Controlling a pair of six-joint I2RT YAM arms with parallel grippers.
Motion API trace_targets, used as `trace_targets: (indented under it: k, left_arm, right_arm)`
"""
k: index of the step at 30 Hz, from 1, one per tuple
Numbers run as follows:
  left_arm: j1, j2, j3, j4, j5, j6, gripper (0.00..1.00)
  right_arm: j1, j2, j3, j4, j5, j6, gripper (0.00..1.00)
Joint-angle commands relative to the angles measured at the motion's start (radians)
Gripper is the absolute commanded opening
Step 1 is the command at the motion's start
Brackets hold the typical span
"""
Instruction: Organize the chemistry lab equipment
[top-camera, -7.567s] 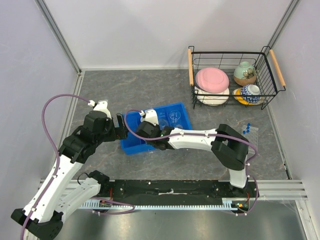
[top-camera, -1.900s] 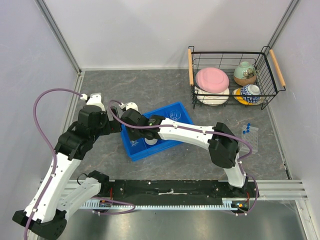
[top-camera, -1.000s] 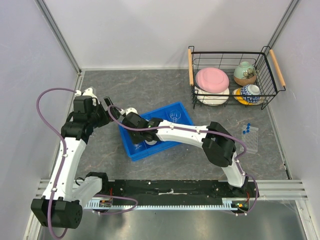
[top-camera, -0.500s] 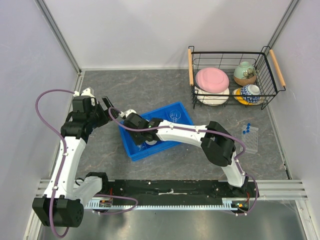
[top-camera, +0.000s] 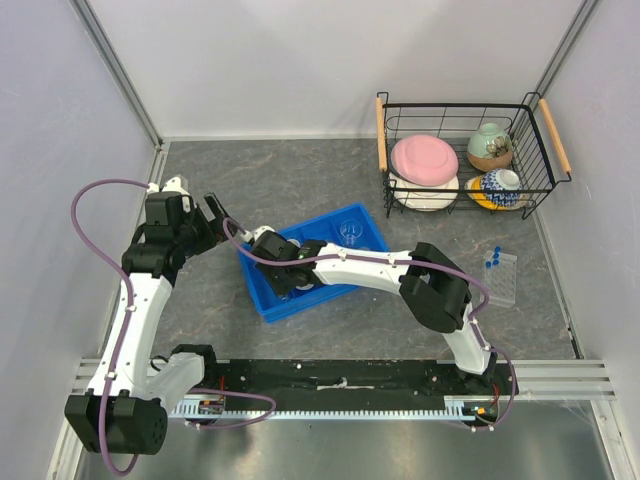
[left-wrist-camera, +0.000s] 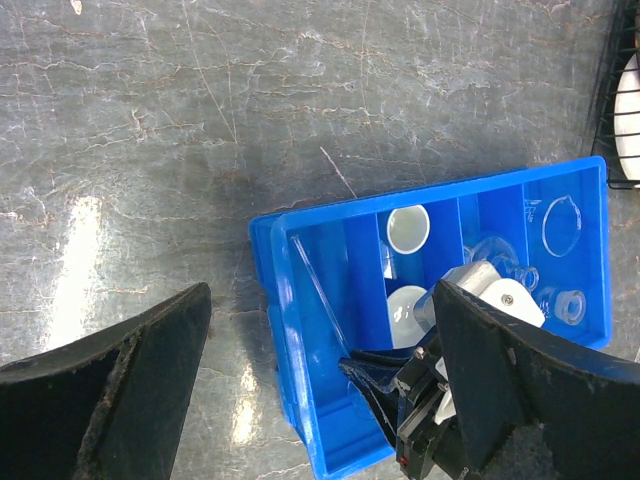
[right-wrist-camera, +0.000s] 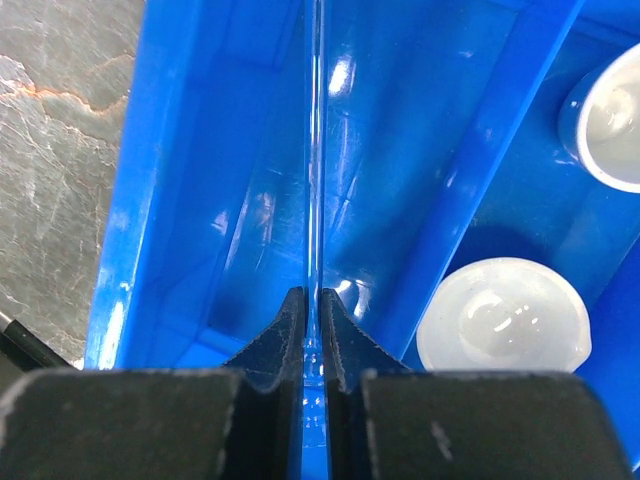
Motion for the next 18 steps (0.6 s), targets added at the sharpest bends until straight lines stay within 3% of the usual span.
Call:
trace_targets:
  k: [1,8,18]
  left_arm:
    - [0.001,-0.011,0.003,0.063,0.010,-0.032,0.98]
    - [0.001,-0.019,-0.004,0.063,0.010,-0.031,0.98]
    - [0.001,-0.033,-0.001,0.057,0.018,-0.026,0.98]
  right_arm:
    - [0.007,0.018,-0.010,-0.027,0.004,-0.051,0.00]
    - [0.005,0.075,0.035,-0.029,0.006,-0.043,0.01]
    - [0.000,0.133,0.072,-0.043,0.009,-0.042,0.18]
